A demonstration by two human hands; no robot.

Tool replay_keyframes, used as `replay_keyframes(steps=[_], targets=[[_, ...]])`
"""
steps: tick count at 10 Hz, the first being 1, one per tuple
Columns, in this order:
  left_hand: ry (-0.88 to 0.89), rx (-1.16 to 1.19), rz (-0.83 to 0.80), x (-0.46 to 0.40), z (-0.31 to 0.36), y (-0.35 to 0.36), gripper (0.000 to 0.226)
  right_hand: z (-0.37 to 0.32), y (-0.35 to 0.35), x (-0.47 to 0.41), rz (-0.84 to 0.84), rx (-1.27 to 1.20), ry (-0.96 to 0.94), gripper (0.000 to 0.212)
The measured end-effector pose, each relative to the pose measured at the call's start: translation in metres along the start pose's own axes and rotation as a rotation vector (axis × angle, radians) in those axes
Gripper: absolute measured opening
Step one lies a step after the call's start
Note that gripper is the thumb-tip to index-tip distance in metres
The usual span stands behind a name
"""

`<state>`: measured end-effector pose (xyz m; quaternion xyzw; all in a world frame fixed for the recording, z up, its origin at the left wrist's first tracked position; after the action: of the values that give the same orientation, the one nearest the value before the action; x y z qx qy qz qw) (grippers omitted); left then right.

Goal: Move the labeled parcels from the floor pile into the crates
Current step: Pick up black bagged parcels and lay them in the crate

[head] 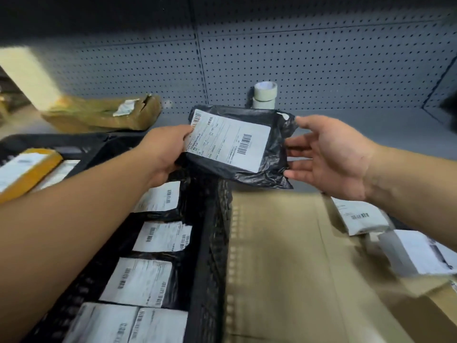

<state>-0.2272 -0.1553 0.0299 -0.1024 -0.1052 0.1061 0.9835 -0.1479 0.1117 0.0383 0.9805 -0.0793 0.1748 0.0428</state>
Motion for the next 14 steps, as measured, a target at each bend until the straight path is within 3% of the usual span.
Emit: replay_keyframes(steps=[2,4,6,8,9,10,11,12,13,14], targets=[[-0.07,-0.063,0.148,-0.019,-0.019,-0.062,0.027,-0.003,0.086,-0.01,0.005,0.049,-0.029,0.021],[0.035,-0.357,0.278,-0.041,-0.041,-0.12,0.014,0.016,0.179,-0.028,-0.008,0.229,0.047,0.024],[-0.099,-0.69,0.155,-0.051,-0.082,-0.151,0.018,0.058,0.236,-0.045,-0.008,0.396,0.186,0.042],[-0.099,-1.008,-0.032,-0.054,-0.115,-0.158,0.015,0.103,0.262,-0.049,-0.021,0.628,0.202,0.027],[-0.123,-1.01,-0.066,-0.052,-0.128,-0.157,0.025,0.122,0.274,-0.047,-0.034,0.691,0.251,0.012],[-0.151,-1.013,-0.114,-0.043,-0.135,-0.153,0.028,0.14,0.283,-0.048,-0.045,0.754,0.267,0.011],[-0.216,-1.074,-0.152,-0.041,-0.155,-0.147,0.04,0.151,0.295,-0.049,-0.064,0.849,0.258,0.03],[-0.258,-1.083,-0.061,-0.048,-0.172,-0.152,0.078,0.157,0.304,-0.053,-0.09,0.962,0.216,0.033],[-0.232,-1.19,-0.114,-0.048,-0.184,-0.154,0.085,0.162,0.311,-0.057,-0.21,1.001,0.214,0.02],[-0.089,-1.236,-0.13,-0.043,-0.192,-0.16,0.058,0.165,0.315,-0.056,-0.304,1.071,0.19,0.031]])
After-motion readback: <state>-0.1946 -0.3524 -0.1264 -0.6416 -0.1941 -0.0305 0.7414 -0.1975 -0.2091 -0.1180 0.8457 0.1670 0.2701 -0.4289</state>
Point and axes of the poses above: each hand's wrist, its own x-axis away from the middle knuckle, its own y-axis out of the palm, z = x × y, the point moved 3 cm from there along -x, towards the middle knuckle, and after that the axes turned 10 degrees about z, right-handed, at the moved point
